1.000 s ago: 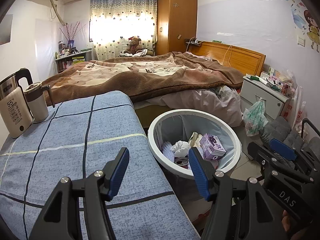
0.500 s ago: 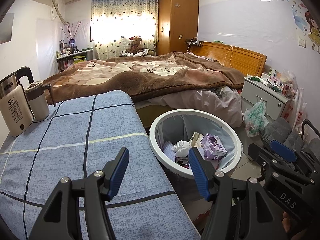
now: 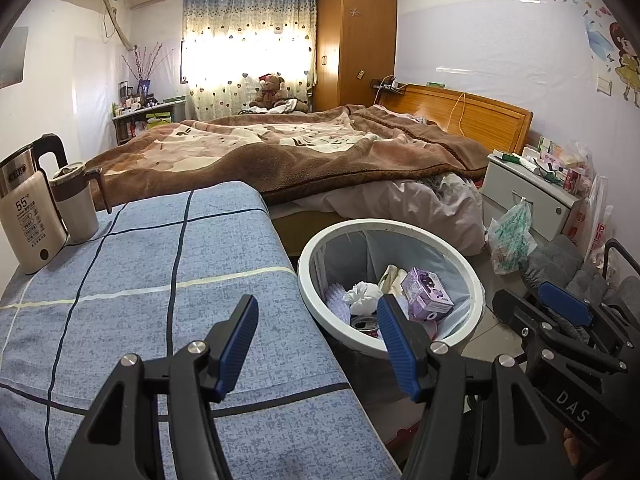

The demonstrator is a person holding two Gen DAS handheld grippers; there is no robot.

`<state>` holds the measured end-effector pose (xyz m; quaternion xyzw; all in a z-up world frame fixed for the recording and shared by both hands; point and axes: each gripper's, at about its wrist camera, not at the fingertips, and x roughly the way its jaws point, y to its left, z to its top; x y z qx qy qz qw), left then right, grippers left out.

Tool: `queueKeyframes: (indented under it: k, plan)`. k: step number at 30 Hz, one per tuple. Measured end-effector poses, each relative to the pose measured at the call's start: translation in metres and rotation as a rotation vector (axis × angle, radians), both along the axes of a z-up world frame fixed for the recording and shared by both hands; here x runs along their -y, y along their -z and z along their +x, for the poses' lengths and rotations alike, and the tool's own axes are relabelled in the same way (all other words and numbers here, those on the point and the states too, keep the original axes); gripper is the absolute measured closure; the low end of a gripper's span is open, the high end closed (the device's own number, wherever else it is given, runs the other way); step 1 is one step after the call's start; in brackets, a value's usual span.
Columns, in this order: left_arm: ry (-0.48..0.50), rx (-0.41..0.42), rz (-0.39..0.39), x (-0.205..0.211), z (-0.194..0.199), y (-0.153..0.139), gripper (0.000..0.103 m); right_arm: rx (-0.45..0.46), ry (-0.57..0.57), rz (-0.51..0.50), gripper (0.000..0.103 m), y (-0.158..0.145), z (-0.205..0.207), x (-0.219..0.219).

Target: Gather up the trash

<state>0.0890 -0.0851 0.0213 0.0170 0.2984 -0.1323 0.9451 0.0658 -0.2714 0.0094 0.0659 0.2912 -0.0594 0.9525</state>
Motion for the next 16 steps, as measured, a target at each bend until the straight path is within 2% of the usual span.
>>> queueKeyframes:
  k: [16]
  plan:
    - [-0.004, -0.01, 0.0, -0.0008, 0.002, 0.005, 0.039, -0.002, 0.0, -0.001, 0.039, 0.0011, 0.0013, -0.0034]
